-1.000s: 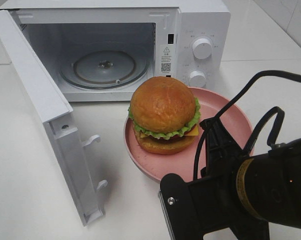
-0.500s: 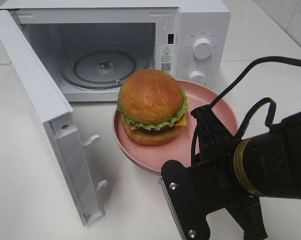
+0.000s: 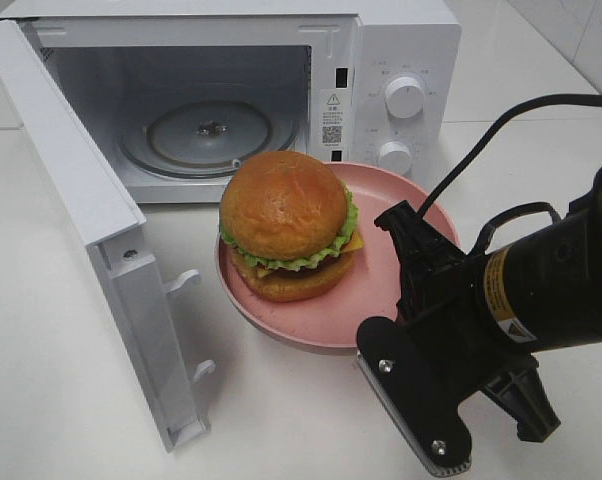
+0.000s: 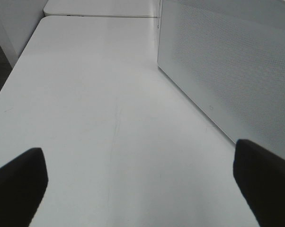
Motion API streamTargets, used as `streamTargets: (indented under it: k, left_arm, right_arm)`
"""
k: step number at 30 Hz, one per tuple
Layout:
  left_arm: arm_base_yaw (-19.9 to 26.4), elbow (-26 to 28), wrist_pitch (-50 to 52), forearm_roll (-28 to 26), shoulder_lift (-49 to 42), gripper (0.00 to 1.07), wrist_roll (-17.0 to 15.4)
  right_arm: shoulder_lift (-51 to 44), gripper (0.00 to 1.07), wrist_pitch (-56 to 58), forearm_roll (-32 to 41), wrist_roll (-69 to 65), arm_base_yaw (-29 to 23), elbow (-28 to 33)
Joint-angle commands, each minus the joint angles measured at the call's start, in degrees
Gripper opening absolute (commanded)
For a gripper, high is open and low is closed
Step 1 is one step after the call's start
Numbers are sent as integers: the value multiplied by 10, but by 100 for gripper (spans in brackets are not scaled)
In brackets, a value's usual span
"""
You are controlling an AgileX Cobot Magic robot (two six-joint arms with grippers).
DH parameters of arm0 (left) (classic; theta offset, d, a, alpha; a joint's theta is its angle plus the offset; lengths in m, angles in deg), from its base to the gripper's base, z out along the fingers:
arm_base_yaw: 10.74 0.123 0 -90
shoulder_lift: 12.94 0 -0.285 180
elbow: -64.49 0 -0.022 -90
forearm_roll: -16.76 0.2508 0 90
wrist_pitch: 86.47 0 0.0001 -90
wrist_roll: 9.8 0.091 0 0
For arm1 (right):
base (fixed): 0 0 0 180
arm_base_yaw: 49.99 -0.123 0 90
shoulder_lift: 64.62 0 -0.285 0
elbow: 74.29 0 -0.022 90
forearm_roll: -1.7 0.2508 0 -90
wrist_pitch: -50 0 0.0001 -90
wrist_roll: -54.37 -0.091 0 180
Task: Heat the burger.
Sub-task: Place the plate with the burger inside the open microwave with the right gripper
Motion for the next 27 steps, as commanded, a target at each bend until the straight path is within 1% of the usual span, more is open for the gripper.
streamTargets:
  k: [1,2,5,7,8,10,13,15,19,27]
  left_arm:
    - [0,-2,7,-3,-9,100,1]
    - [0,-2,7,-3,-9,100,1]
    - [0,-2,7,-3,-9,100,1]
    - [0,-2,7,-3,-9,100,1]
    - [0,-2,7,-3,-9,100,1]
    - [0,-2,7,-3,-9,100,1]
    - [0,-2,7,-3,-9,100,1]
    - [0,-2,7,-3,-9,100,1]
    - [0,-2,7,-3,-9,100,1]
    - [0,-2,7,-3,-9,100,1]
  right_arm:
    - [-5,0,-33,54,99,29,-2]
    - [-5,0,-38,82,139,42,-2]
    - [-5,0,-42,98,160,48,-2]
    - [-5,0,-46,166,246,71,-7]
    - [-5,0,-46,166,246,71,-7]
    - [-5,0,-42,215,303,84,-17]
    - [-5,0,-42,229,318,88,-21]
    - [-5,0,-29,285,401,107,-33]
    - [-5,0,-29,294,424,112,-36]
    - [-5,0,-45,297,424,112,-36]
